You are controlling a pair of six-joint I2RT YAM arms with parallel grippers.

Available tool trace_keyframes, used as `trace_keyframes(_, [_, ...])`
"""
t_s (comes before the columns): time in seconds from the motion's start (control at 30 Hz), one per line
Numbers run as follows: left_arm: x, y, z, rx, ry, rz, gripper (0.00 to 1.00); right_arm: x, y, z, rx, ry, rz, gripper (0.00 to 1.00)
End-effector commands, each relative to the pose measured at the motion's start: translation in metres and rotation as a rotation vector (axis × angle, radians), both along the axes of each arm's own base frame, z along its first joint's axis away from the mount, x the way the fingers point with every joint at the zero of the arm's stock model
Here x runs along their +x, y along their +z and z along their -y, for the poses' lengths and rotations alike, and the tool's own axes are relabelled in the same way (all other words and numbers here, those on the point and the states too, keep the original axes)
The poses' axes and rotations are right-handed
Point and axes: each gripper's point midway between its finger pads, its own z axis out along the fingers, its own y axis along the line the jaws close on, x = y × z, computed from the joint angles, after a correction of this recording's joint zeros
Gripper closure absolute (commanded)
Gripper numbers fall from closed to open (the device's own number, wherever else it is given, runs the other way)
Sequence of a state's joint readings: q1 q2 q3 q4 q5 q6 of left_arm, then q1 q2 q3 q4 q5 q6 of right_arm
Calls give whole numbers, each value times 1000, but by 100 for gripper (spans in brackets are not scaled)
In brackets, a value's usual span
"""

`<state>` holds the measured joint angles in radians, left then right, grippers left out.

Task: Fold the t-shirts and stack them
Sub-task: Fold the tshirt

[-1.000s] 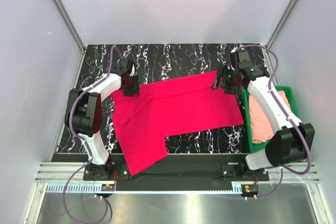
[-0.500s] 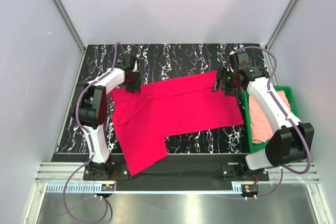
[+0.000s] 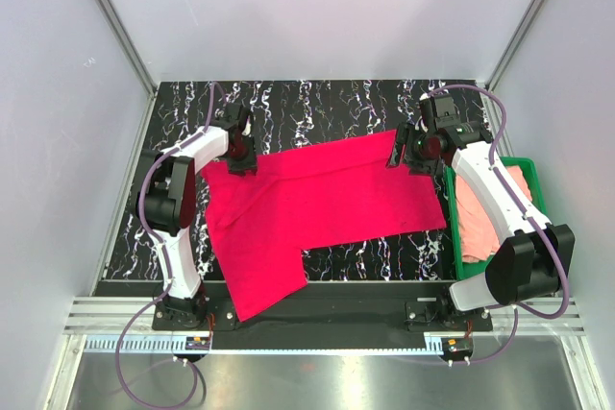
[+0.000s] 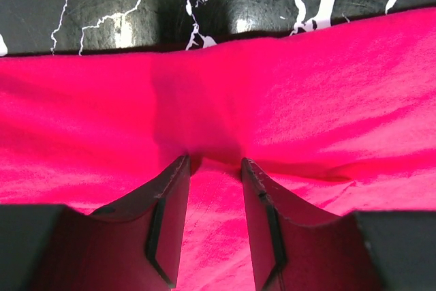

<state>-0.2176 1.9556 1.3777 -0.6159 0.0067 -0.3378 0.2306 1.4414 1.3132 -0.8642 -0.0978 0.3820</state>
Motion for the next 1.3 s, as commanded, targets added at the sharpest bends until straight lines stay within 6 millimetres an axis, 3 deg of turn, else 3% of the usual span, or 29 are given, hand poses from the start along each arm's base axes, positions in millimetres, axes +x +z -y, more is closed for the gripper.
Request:
trace_keyframes(0.0, [5, 15, -4, 10, 15, 50, 59, 8, 7, -6, 28, 7, 35, 31])
trace_keyframes(0.17, [7, 17, -4, 10, 1, 62, 69, 7, 6, -6, 32, 1, 35, 30])
trace_keyframes(0.43, [2, 20, -3, 1, 2, 59, 99, 4, 5, -6, 39, -8, 29, 31])
trace_keyframes(0.7, [-29, 37, 20, -83, -18, 62, 100, 2, -1, -8, 55, -14, 14, 31])
trace_keyframes(0.83, [-49, 35, 30, -121, -12, 42, 100, 1, -4, -9, 63, -16, 8, 31])
trace_keyframes(1.27, [-88, 41, 80, -247, -42, 7, 90, -7, -19, -11, 81, -20, -24, 31])
